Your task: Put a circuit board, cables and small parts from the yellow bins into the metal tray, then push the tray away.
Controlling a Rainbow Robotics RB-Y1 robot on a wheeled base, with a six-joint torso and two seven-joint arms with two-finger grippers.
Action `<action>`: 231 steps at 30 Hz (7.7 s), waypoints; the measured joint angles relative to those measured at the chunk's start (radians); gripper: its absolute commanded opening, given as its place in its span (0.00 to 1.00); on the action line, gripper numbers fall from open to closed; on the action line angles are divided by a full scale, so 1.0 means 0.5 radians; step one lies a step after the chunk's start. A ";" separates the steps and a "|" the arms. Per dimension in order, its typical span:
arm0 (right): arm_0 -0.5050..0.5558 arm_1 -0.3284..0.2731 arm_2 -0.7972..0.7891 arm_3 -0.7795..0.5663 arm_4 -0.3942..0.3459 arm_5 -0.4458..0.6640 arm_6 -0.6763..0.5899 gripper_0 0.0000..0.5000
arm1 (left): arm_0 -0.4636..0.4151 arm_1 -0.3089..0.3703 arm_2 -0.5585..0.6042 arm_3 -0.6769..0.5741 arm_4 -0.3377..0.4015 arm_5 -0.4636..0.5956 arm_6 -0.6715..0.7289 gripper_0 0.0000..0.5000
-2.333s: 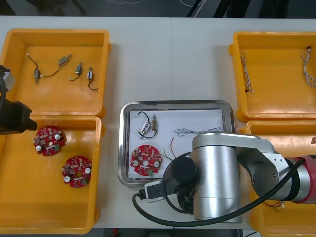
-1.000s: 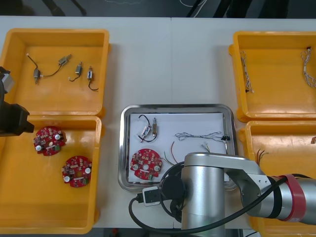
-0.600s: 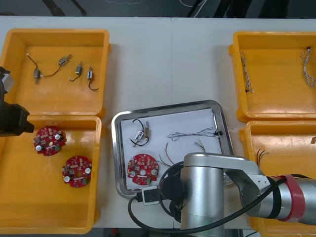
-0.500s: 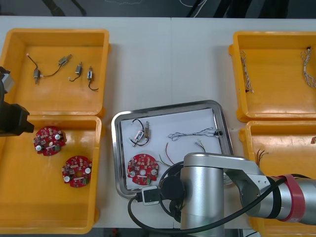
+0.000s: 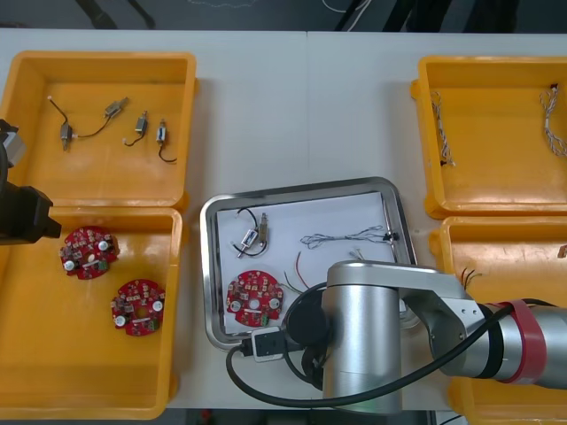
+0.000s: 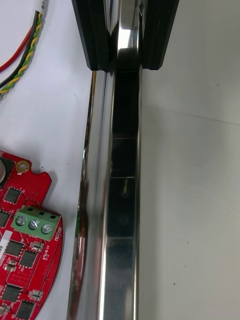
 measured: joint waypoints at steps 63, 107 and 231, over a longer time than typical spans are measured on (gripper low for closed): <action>-0.801 0.050 -0.223 1.105 -0.611 -0.464 0.364 0.00 | 0.000 0.001 0.000 -0.001 0.000 0.000 0.000 1.00; -1.125 0.192 -0.225 1.866 -0.760 -0.896 0.702 0.00 | 0.000 0.001 0.000 -0.002 0.000 0.000 0.000 1.00; 1.244 -0.637 -3.357 -0.223 -1.046 0.601 -1.023 1.00 | 0.001 0.002 0.001 -0.005 0.000 0.001 -0.001 1.00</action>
